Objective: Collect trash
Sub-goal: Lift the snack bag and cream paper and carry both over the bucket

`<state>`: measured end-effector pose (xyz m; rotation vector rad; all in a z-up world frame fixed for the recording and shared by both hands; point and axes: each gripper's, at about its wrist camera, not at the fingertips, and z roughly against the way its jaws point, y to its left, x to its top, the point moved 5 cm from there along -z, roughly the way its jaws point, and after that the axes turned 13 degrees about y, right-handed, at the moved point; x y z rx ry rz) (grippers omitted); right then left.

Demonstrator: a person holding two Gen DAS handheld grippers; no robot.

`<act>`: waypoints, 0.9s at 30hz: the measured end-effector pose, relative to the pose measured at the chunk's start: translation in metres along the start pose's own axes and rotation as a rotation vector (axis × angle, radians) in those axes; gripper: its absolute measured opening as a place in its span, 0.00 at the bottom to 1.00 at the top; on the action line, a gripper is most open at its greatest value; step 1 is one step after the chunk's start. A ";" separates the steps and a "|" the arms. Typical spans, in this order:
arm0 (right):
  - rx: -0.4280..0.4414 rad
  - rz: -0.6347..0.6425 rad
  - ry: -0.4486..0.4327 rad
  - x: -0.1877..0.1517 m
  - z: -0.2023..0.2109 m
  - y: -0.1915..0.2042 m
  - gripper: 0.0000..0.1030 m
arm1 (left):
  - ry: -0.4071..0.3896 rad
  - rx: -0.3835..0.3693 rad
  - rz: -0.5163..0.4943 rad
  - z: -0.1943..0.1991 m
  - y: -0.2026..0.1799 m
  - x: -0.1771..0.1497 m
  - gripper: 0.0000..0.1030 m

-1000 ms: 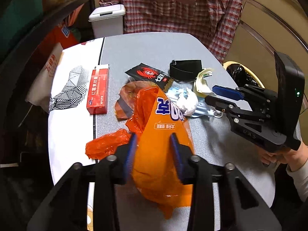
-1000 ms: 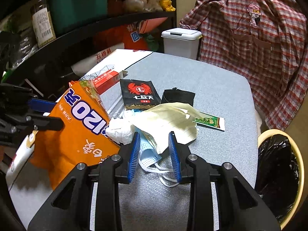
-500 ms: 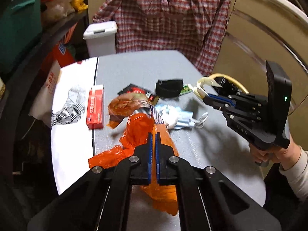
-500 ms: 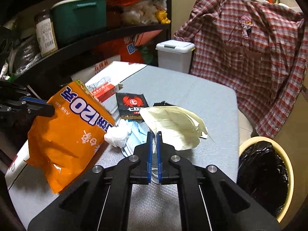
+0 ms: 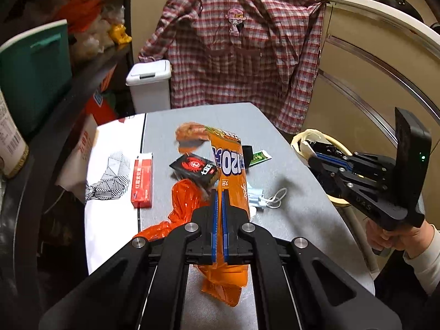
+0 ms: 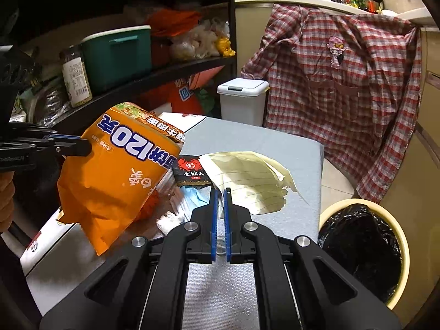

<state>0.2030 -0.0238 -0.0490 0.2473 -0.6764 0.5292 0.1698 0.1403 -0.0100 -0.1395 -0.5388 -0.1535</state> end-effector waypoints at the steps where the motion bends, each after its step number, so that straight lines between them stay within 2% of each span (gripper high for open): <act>1: -0.002 -0.004 -0.008 0.000 0.005 -0.002 0.04 | -0.007 0.006 0.000 0.002 -0.001 0.001 0.02; 13: -0.015 -0.031 -0.062 -0.007 0.040 -0.022 0.04 | -0.079 0.059 0.010 0.016 -0.017 0.010 0.02; 27: -0.045 -0.091 -0.104 -0.016 0.069 -0.051 0.04 | -0.151 0.070 0.020 0.027 -0.041 0.019 0.02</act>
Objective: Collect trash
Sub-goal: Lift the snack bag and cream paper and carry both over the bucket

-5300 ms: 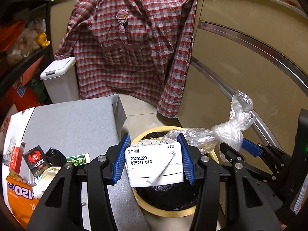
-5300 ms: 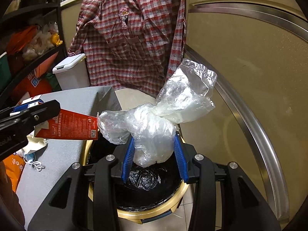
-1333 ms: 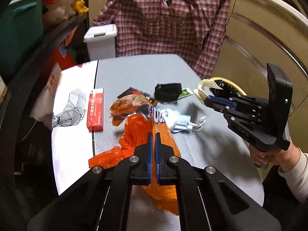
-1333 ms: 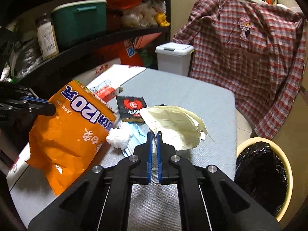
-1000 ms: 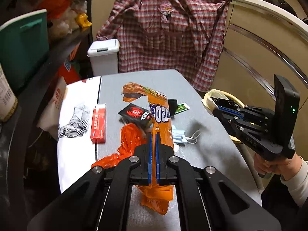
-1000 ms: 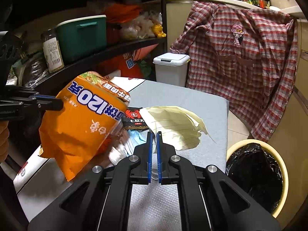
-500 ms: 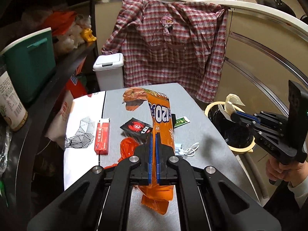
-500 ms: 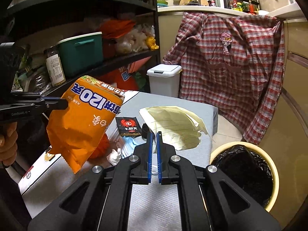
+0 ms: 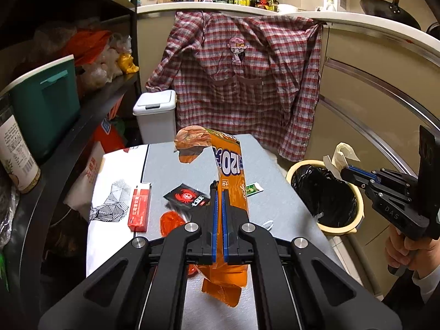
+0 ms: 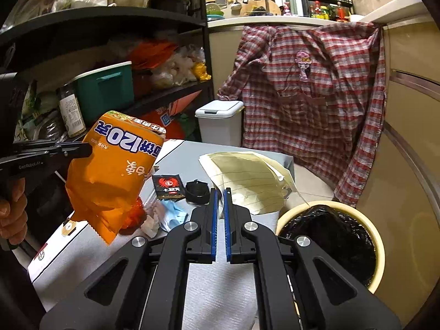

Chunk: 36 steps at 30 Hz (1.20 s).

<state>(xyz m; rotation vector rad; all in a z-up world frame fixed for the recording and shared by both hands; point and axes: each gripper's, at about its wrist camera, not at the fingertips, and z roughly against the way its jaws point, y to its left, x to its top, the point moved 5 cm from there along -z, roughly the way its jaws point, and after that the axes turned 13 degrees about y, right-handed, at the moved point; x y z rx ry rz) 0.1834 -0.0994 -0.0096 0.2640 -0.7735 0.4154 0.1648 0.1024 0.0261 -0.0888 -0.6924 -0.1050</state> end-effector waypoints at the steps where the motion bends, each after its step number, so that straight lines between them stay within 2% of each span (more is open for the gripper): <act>1: -0.002 -0.006 -0.003 0.000 0.002 -0.003 0.04 | -0.004 -0.001 0.000 0.000 -0.002 0.001 0.02; 8: -0.023 -0.052 -0.024 0.002 0.016 -0.025 0.05 | -0.038 -0.004 -0.005 0.003 -0.016 0.006 0.02; 21: -0.122 -0.135 -0.061 -0.002 0.045 -0.086 0.05 | -0.064 0.001 -0.025 0.001 -0.037 0.012 0.02; 30: -0.148 -0.191 -0.055 -0.008 0.054 -0.125 0.05 | -0.100 -0.010 -0.065 -0.001 -0.073 0.029 0.02; 36: -0.152 -0.223 -0.059 -0.011 0.058 -0.140 0.05 | -0.122 -0.027 -0.084 -0.021 -0.110 0.040 0.02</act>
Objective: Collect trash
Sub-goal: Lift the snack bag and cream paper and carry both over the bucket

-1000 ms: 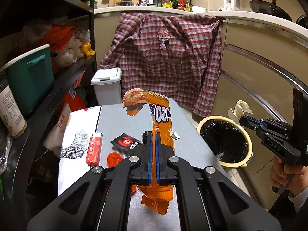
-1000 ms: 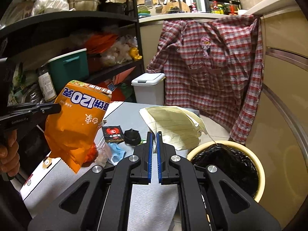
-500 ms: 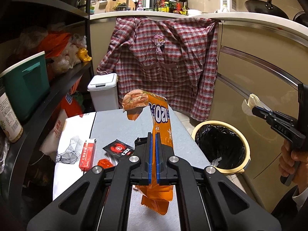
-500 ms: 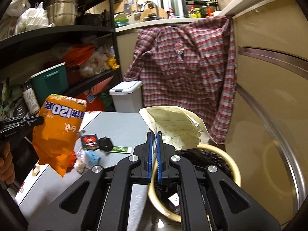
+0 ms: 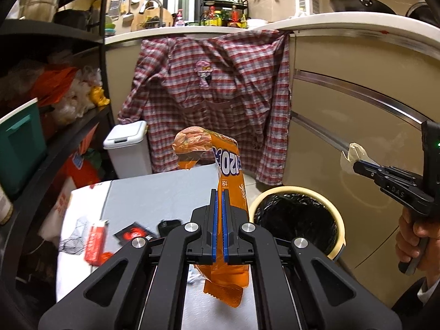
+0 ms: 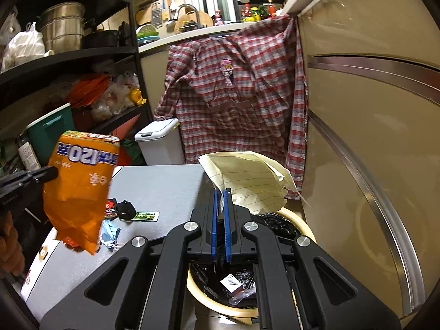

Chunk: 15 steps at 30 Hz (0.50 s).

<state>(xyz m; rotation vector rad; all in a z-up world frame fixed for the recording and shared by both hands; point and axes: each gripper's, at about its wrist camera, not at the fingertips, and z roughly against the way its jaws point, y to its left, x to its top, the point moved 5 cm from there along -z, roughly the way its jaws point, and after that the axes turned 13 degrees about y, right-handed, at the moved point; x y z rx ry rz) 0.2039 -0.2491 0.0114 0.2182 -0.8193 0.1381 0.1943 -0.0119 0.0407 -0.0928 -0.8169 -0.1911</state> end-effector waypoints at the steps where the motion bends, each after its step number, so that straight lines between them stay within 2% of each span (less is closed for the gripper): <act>1: 0.000 -0.003 0.001 0.000 0.000 -0.002 0.05 | -0.001 -0.005 0.000 -0.005 -0.006 0.001 0.02; 15: 0.005 -0.022 0.046 0.000 -0.010 -0.023 0.05 | -0.033 -0.095 -0.067 -0.062 -0.082 0.020 0.02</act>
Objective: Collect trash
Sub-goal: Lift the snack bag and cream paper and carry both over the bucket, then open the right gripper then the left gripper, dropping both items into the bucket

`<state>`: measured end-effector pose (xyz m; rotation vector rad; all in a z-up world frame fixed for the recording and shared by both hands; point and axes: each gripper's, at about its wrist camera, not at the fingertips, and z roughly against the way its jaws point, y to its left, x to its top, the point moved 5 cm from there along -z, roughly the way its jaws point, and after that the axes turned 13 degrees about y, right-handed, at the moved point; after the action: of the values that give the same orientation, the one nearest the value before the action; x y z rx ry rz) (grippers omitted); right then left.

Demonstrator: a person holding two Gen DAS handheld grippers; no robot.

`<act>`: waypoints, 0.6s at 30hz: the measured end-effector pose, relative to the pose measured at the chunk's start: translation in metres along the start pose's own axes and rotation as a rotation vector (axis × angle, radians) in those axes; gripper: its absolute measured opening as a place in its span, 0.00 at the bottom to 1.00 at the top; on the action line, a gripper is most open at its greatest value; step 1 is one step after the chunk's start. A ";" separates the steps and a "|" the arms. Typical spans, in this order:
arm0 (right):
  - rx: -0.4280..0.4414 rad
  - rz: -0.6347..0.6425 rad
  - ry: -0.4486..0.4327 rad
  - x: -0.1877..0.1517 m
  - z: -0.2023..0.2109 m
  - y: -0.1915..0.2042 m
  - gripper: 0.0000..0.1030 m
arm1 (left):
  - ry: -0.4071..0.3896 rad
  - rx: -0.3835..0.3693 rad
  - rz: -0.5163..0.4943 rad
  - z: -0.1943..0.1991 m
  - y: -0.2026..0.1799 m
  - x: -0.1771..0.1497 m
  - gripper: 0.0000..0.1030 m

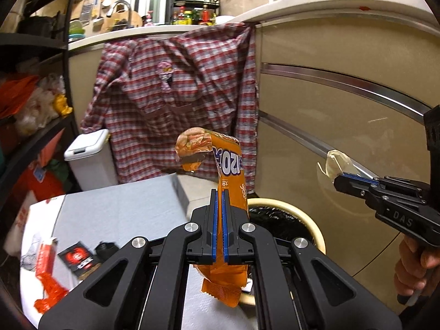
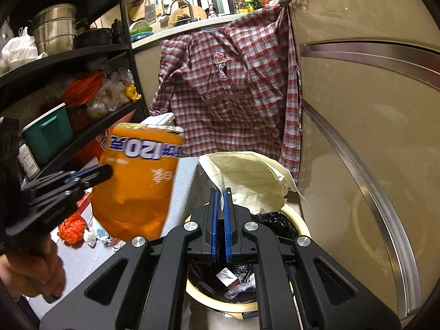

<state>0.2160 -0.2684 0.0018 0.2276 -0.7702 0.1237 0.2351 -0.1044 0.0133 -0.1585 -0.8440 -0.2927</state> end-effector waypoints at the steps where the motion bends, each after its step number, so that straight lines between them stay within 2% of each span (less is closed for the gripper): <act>1: 0.000 -0.002 0.000 0.000 0.000 -0.001 0.05 | -0.003 -0.005 -0.004 -0.006 -0.004 0.001 0.02; 8: 0.000 -0.011 0.011 0.001 -0.006 -0.008 0.05 | 0.018 -0.030 -0.013 -0.039 -0.024 -0.002 0.02; 18: 0.016 -0.026 0.044 0.001 -0.020 -0.010 0.05 | 0.062 -0.051 0.005 -0.058 -0.033 -0.004 0.02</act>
<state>0.2321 -0.2730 -0.0129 0.2487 -0.7223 0.1102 0.2635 -0.1498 -0.0273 -0.1977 -0.7752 -0.3129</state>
